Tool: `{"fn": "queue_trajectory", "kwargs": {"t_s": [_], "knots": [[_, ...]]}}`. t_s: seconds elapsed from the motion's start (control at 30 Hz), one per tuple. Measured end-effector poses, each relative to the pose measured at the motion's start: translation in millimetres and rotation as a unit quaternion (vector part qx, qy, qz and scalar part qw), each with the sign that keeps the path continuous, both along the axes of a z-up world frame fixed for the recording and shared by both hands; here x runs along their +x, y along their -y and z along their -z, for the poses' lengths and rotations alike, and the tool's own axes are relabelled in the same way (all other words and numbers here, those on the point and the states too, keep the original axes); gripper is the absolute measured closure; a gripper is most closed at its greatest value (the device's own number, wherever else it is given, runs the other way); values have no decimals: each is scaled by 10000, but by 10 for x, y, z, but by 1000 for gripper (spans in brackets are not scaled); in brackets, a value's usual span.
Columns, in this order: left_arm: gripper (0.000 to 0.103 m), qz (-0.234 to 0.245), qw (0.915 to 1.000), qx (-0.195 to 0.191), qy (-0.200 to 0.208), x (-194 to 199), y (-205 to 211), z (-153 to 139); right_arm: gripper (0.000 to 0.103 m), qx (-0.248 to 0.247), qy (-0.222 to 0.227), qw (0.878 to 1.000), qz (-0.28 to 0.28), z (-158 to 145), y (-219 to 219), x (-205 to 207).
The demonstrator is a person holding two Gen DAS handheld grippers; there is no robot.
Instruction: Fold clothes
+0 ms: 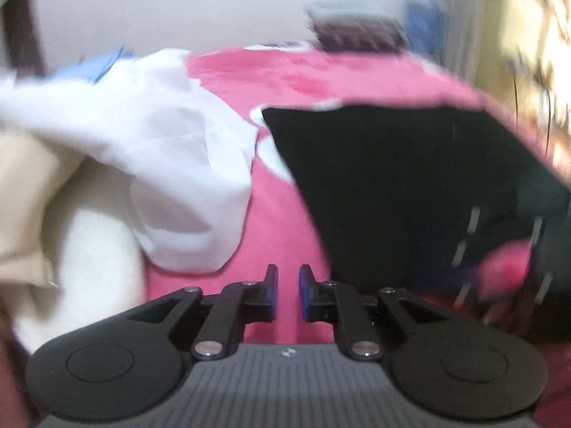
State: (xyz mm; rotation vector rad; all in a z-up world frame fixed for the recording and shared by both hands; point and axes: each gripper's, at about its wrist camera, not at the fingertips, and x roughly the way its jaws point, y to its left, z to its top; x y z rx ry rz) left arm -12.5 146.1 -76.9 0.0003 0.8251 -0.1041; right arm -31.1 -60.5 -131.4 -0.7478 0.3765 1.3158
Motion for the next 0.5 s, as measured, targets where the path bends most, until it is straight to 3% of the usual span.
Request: {"fn": "queue_trajectory", "kwargs": {"t_s": [0.07,0.2,0.33,0.5], "knots": [[89,-67,9980,-634,39,77,-25,-63,98,3,2,10000,29,1,-1,-7],[89,140,9935,-1132,-34,238,163,-13,98,122,-94,9998,160,-36,45,-23],[89,145,9931,-1125,-290,270,271,185,99,398,-375,9977,408,-140,191,-30],[91,75,9941,-992,-430,128,251,335,99,765,-779,9812,1593,-315,761,122]]}}
